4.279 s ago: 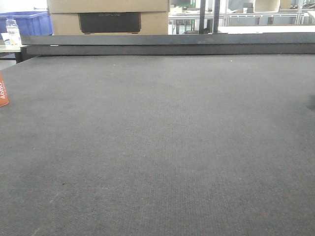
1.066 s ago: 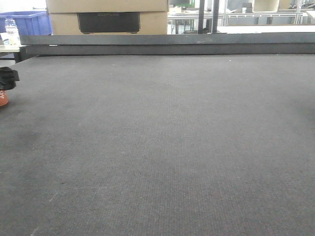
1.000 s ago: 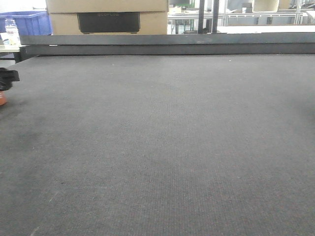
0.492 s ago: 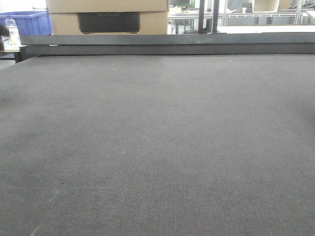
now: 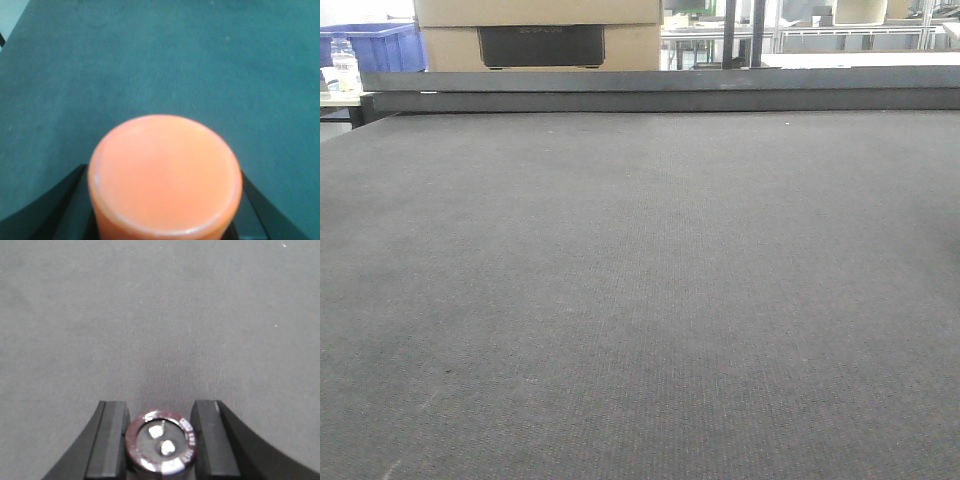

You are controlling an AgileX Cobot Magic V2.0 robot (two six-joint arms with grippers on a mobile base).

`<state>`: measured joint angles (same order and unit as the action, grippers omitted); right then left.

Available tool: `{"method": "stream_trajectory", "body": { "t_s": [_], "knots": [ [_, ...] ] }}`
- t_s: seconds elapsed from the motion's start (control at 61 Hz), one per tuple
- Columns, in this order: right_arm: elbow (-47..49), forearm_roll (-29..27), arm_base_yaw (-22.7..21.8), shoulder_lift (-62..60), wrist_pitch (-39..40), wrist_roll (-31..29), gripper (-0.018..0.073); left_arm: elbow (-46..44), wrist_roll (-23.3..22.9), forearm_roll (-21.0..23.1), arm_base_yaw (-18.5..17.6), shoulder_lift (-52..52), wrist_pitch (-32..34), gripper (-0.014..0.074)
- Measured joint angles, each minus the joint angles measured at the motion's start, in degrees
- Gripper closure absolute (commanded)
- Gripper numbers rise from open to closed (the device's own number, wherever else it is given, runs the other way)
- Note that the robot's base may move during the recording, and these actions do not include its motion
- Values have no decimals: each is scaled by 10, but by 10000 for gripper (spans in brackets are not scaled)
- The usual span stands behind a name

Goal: Place cylindrical capacitor in blue bin on shelf

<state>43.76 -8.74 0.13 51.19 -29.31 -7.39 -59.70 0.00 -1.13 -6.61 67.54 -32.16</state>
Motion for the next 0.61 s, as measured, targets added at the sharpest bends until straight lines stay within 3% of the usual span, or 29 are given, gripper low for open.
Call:
{"method": "stream_trajectory", "body": {
  "t_s": [0.262,0.607],
  "knots": [
    [0,-4,17,-105,-45,0,721,0,0,-3,0,-123,-126,707],
    [5,-8,30,-264,-74,0,721,0,9,-3,0,-257,-168,707]
  ]
}}
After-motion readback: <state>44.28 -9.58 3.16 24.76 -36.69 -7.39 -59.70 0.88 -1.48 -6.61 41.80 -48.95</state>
